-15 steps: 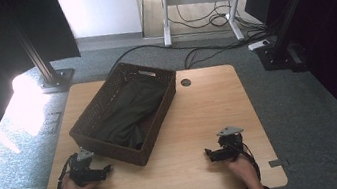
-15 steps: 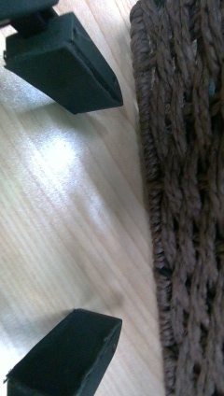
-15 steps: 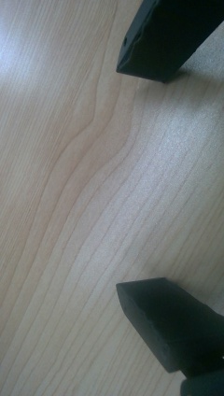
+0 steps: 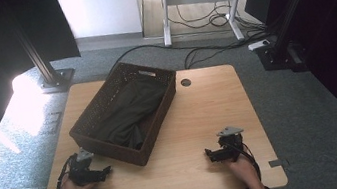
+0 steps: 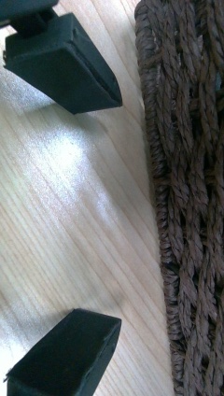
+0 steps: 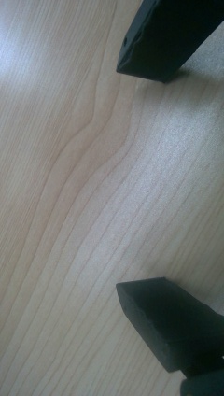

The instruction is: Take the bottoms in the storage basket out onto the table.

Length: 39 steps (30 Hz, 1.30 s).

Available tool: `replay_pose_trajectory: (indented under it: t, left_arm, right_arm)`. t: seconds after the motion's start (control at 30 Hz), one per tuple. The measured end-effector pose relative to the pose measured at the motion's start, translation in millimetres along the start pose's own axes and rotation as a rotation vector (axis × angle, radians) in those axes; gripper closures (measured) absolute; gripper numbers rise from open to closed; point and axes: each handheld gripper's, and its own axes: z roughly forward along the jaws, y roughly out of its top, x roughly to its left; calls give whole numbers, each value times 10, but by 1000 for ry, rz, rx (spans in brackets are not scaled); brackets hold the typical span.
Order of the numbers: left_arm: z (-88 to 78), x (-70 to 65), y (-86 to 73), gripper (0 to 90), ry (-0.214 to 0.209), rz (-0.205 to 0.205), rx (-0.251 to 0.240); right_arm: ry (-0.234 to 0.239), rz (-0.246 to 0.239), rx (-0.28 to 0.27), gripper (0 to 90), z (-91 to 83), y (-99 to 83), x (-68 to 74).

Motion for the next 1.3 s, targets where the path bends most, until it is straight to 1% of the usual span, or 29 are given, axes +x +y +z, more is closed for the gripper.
replay_pose_trajectory:
  t: [0.17,0.27,0.37,0.5,0.67,0.8,0.93,1.0,1.07,1.2,1.3]
  left_arm:
    - [-29,21,-3,0,1,-7,-10]
    - [-90,39,-18,0,17,-12,-25]
    - [-175,69,-26,0,17,-24,-41]
    - [-298,76,-25,0,-5,-44,-70]
    - [-439,58,31,1,-16,-40,-87]
    - [-585,66,84,14,-33,-39,-89]
    - [-776,44,182,21,-28,-17,-80]
    - [-875,21,255,21,-31,0,-79]
    - [-969,-4,349,14,-20,17,-76]
    - [-1085,-17,522,0,-35,29,-84]
    - [-1135,-23,650,0,-54,33,-94]
  right_arm:
    - [1,-1,0,0,-2,-2,1]
    - [1,-1,0,0,-5,-4,5]
    - [1,-1,0,0,-7,-6,7]
    - [2,-2,0,0,-11,-11,14]
    - [0,-1,0,0,-14,-13,19]
    - [0,-1,0,0,-14,-14,20]
    - [0,-1,0,0,-14,-14,20]
    - [0,-1,0,0,-14,-14,20]
    - [0,-1,0,0,-14,-14,20]
    - [0,-1,0,0,-14,-14,20]
    - [-1,-1,0,0,-14,-14,19]
